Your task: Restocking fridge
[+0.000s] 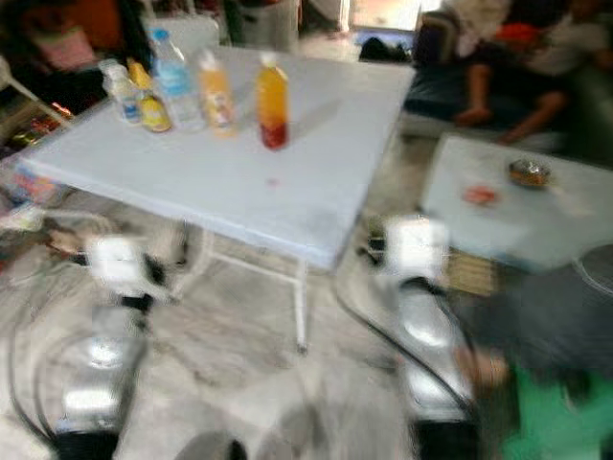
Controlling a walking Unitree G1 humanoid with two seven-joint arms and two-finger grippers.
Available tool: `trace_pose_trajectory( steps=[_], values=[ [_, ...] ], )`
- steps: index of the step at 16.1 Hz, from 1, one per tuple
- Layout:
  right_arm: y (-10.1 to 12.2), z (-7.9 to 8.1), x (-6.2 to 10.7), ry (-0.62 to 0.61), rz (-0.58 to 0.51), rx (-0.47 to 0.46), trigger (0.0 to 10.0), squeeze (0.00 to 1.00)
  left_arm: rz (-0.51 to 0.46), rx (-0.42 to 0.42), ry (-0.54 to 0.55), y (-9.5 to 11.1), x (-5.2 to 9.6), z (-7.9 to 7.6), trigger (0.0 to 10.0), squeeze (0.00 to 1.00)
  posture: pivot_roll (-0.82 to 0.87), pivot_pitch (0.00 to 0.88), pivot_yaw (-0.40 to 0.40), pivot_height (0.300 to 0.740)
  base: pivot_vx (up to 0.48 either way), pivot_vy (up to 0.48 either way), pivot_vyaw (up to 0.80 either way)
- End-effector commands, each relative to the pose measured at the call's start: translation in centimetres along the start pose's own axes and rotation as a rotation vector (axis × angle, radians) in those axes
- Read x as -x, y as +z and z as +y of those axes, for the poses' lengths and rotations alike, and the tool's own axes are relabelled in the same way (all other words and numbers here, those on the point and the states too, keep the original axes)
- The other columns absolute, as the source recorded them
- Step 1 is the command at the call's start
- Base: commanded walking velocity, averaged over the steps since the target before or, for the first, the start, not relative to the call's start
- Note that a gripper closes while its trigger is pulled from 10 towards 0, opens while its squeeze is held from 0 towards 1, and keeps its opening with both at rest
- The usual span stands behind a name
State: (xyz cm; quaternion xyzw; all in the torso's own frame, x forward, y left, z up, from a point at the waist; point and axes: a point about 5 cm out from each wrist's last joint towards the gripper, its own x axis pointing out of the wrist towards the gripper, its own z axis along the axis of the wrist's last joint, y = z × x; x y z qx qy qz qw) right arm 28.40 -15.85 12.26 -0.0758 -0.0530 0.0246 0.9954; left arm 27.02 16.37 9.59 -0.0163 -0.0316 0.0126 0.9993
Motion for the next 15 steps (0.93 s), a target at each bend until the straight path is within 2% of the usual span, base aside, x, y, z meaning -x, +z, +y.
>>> trace_pose_trajectory(
  steps=[1, 3, 6, 7, 14, 15],
  values=[
    [-0.34, -1.35, 0.37, -0.033, 0.017, 0.019, 10.0, 0.0, -0.003, 0.02, -0.029, 0.23, -0.11, -1.01, 10.0, 0.0, -0.05, 0.0, 0.005, 0.74, 0.0, 0.48, 0.0],
    [-0.41, -1.37, 0.4, -0.031, 0.019, 0.021, 10.0, 0.0, -0.003, 0.014, -0.027, 0.26, -0.03, -1.04, 10.0, 0.0, -0.05, 0.0, 0.003, 0.74, 0.0, 0.48, 0.0],
    [-0.48, -1.2, 0.41, -0.025, 0.022, 0.019, 10.0, 0.0, -0.002, -0.009, -0.05, 0.19, 0.29, -1.33, 10.0, 0.0, -0.04, 0.0, 0.0, 0.74, 0.0, 0.0, 0.0],
    [-0.5, -1.13, 0.44, -0.022, 0.024, 0.004, 10.0, 0.0, 0.007, 0.019, -0.055, 0.08, 0.33, -1.47, 10.0, 0.0, -0.04, 0.0, -0.002, 0.74, 0.0, 0.48, 0.0],
    [-0.38, -1.14, 0.57, -0.022, 0.024, 0.0, 10.0, 0.0, 0.002, 0.022, -0.059, 0.2, 0.47, -1.75, 10.0, 0.0, -0.05, 0.002, -0.002, 0.74, 0.0, 0.48, 0.0],
    [-0.4, -1.15, 0.59, -0.022, 0.025, 0.0, 10.0, 0.0, -0.014, 0.008, -0.061, 0.33, 0.52, -1.74, 10.0, 0.0, -0.05, 0.002, -0.002, 0.74, 0.0, 0.0, 0.0]
  ],
)
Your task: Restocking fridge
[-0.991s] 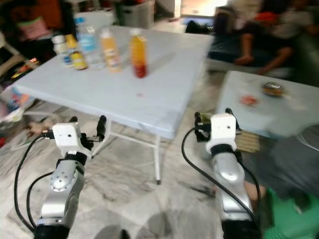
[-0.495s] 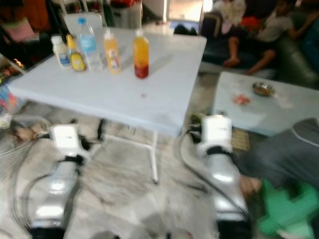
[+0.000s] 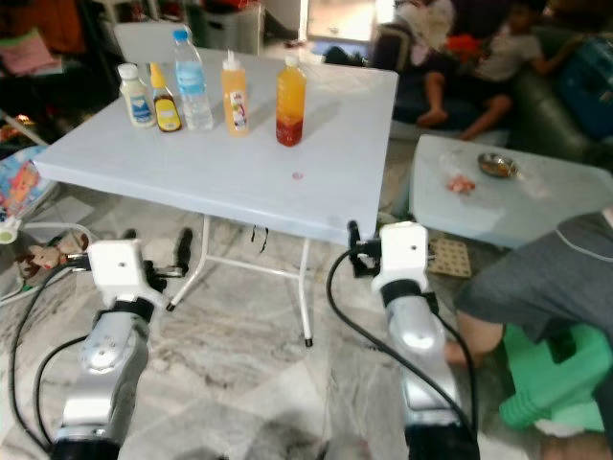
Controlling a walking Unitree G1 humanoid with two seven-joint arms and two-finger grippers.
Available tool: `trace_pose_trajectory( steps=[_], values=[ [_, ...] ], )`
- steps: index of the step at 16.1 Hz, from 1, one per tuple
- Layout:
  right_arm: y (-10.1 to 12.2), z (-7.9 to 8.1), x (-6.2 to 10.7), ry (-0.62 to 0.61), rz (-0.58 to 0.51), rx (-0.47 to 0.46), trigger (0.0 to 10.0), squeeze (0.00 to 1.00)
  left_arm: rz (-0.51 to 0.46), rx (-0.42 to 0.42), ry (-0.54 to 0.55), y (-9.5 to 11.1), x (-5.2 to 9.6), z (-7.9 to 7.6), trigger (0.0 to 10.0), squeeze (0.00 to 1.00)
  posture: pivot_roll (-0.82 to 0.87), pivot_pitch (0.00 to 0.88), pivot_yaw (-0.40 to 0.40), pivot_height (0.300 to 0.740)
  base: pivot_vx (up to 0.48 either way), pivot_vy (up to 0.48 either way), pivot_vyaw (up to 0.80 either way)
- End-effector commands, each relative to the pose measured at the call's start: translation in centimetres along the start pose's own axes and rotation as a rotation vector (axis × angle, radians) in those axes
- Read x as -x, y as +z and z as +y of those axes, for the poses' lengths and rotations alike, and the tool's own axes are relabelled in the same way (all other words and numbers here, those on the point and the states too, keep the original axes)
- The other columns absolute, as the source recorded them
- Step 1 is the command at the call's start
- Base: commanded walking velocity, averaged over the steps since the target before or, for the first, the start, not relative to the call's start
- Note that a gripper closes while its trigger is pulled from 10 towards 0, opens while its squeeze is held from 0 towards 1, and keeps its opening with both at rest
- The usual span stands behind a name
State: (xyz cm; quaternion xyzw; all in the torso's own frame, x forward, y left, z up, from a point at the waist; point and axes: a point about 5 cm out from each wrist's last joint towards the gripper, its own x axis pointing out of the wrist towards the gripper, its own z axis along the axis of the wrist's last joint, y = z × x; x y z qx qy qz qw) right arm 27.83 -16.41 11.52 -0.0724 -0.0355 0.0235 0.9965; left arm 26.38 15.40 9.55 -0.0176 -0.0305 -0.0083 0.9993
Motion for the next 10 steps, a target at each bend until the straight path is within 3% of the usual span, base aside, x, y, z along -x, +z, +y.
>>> trace_pose_trajectory(
  steps=[1, 4, 10],
  values=[
    [0.35, -0.75, -0.08, -0.023, -0.009, 0.009, 10.0, 0.0, -0.02, -0.001, -0.037, 0.39, -0.13, -0.87, 10.0, 0.0, -0.05, 0.005, -0.002, 0.74, 0.0, 0.0, 0.0],
    [0.47, -0.78, -0.17, -0.022, -0.013, 0.01, 10.0, 0.0, -0.034, 0.018, -0.071, 0.64, -0.04, -1.2, 10.0, 0.0, -0.05, 0.004, -0.001, 0.74, 0.0, 0.0, 0.0],
    [0.6, -0.85, -0.28, -0.024, -0.016, 0.014, 10.0, 0.0, -0.047, 0.026, -0.074, 0.87, -0.18, -1.05, 10.0, 0.0, -0.06, 0.0, 0.001, 0.74, 0.414, 0.0, 0.0]
  ],
)
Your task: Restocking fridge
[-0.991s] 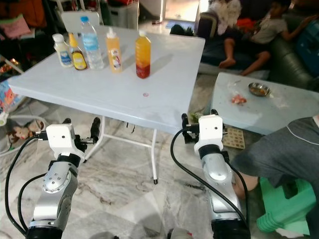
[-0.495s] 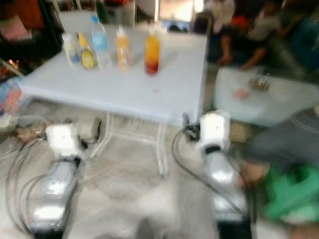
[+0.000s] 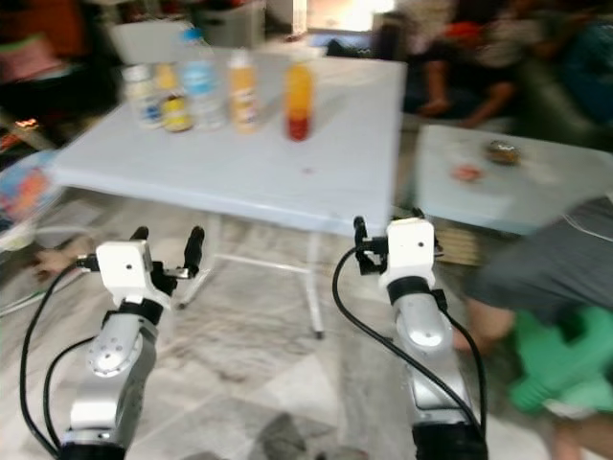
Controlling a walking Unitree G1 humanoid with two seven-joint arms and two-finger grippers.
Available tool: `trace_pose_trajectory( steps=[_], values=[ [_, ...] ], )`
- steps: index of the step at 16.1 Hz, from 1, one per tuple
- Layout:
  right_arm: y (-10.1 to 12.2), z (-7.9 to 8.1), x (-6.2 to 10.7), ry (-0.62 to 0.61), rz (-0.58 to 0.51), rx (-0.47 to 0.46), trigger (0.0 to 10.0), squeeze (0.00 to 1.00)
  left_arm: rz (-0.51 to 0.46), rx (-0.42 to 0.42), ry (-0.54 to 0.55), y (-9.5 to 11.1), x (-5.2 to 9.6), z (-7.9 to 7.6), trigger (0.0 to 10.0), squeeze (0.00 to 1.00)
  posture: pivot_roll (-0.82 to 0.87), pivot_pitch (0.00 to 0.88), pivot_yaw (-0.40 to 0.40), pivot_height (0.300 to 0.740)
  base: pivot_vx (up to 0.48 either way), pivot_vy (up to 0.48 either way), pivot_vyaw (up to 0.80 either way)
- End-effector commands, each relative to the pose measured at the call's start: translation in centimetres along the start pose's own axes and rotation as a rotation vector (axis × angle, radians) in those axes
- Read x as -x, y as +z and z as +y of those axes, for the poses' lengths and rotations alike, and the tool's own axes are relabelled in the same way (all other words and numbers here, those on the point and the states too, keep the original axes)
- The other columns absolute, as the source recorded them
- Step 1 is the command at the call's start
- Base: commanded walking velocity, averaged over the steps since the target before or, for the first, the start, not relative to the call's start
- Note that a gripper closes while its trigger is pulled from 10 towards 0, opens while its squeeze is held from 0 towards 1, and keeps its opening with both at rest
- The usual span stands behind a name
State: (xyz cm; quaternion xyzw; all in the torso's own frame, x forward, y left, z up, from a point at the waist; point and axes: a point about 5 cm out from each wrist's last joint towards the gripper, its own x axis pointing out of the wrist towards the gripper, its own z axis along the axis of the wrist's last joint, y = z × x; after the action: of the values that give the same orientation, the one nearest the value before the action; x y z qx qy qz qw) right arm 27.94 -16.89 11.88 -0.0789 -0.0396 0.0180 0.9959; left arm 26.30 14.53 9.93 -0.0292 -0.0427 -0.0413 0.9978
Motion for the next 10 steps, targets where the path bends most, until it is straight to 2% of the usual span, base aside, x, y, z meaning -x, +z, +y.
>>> trace_pose_trajectory(
  steps=[1, 6, 10],
  values=[
    [0.36, -0.31, -0.21, -0.013, -0.011, 0.0, 10.0, 0.0, -0.024, 0.002, -0.011, 0.51, -0.28, -0.22, 10.0, 0.0, -0.06, 0.0, 0.002, 0.74, 0.48, 0.0, 0.0],
    [0.55, -0.2, -0.31, -0.004, -0.021, 0.027, 10.0, 0.0, -0.015, 0.014, -0.006, 0.27, -0.14, -0.33, 10.0, 0.0, -0.06, 0.001, 0.001, 0.74, 0.48, 0.0, 0.0],
    [0.68, -0.04, -0.36, 0.003, -0.028, 0.037, 10.0, 0.0, -0.017, 0.017, -0.009, 0.28, -0.27, -0.46, 10.0, 0.0, -0.06, 0.003, -0.002, 0.74, 0.48, 0.0, 0.71]
  ],
)
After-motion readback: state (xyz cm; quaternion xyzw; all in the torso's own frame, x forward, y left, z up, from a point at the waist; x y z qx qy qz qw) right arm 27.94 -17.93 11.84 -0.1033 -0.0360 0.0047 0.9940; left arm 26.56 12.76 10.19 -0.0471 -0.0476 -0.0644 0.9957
